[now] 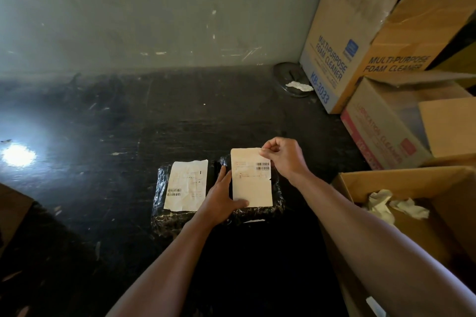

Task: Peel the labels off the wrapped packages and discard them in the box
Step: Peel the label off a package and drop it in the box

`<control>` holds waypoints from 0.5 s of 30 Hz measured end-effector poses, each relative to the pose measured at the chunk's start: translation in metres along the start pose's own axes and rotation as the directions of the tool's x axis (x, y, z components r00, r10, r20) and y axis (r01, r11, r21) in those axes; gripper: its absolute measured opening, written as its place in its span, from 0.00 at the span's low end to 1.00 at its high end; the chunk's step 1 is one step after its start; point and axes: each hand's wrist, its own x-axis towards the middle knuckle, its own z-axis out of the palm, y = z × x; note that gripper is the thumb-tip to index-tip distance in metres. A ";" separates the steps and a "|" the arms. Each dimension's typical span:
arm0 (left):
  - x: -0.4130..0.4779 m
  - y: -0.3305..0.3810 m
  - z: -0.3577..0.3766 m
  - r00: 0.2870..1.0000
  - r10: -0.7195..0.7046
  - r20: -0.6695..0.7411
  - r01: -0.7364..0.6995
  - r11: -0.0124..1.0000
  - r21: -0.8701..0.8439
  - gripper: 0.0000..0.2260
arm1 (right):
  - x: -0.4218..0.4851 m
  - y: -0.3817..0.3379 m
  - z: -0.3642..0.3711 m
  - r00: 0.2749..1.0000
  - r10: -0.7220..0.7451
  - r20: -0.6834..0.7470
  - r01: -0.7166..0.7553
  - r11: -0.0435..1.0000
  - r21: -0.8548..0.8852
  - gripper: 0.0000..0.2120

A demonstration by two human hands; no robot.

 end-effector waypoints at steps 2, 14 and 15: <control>-0.001 -0.001 -0.001 0.999 0.019 0.032 -0.021 0.999 0.034 0.47 | -0.002 -0.002 -0.003 1.000 0.008 -0.004 -0.007 1.000 0.011 0.03; -0.001 -0.014 -0.004 0.989 0.124 0.083 -0.133 0.984 0.117 0.51 | -0.016 -0.013 -0.019 1.000 -0.004 0.008 0.003 0.999 0.052 0.04; -0.001 -0.015 -0.003 0.987 0.139 0.078 -0.147 0.982 0.120 0.51 | -0.017 -0.017 -0.022 1.000 -0.009 -0.009 0.009 0.997 0.072 0.04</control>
